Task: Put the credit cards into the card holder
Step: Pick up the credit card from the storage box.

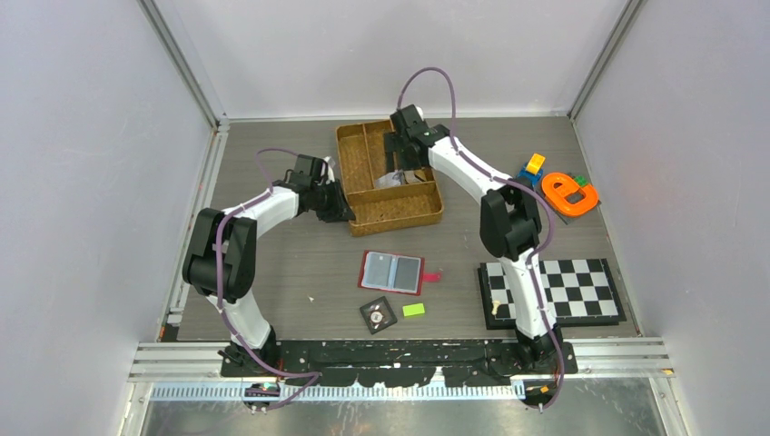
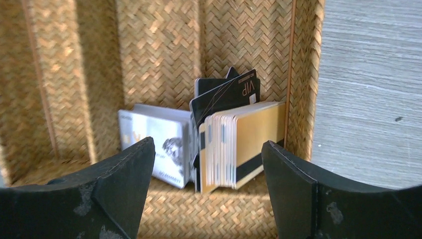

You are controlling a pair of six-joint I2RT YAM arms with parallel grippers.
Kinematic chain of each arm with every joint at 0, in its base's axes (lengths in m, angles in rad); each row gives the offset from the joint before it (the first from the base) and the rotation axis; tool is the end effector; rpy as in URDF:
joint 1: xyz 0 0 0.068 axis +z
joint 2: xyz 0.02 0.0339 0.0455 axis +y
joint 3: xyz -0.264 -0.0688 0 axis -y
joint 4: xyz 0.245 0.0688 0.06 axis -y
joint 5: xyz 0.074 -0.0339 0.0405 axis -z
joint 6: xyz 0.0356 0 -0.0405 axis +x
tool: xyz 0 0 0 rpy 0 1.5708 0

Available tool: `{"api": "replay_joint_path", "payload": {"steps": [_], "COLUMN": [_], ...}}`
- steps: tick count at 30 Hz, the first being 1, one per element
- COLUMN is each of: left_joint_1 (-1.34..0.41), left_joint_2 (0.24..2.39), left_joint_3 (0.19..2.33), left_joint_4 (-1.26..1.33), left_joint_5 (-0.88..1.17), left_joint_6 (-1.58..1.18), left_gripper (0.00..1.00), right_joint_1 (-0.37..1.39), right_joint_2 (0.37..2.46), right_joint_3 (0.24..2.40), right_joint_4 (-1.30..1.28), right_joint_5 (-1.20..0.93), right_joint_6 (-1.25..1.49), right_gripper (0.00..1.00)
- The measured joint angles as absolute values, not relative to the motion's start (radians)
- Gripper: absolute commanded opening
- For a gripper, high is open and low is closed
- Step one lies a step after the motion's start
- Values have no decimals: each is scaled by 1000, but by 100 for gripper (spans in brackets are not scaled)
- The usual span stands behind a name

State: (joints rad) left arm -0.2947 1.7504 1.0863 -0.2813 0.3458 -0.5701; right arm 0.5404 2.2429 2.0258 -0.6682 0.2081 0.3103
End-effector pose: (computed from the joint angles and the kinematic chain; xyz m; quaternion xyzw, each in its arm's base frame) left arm 0.3410 -0.1161 0.1823 -0.0762 0.9357 -0.2756 0.2066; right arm 0.4372 0.2537 0.2417 -0.0729 0.9346 0.0488 0.3448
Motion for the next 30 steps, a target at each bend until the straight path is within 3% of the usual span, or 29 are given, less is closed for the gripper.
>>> {"api": "replay_joint_path", "payload": {"steps": [7, 30], "left_joint_1": [-294, -295], "left_joint_2": [1752, 1754], "left_joint_3": [1086, 1088], "left_joint_4": [-281, -281], "left_joint_5": [350, 353], "left_joint_6": [-569, -569], "left_gripper": [3, 2], "right_joint_1": [519, 538], "right_joint_2": [2357, 2285], "right_joint_3": [2104, 2062], "right_joint_4": [-679, -677], "right_joint_5": [150, 121], "right_joint_6": [337, 371], "right_gripper": [83, 72]}}
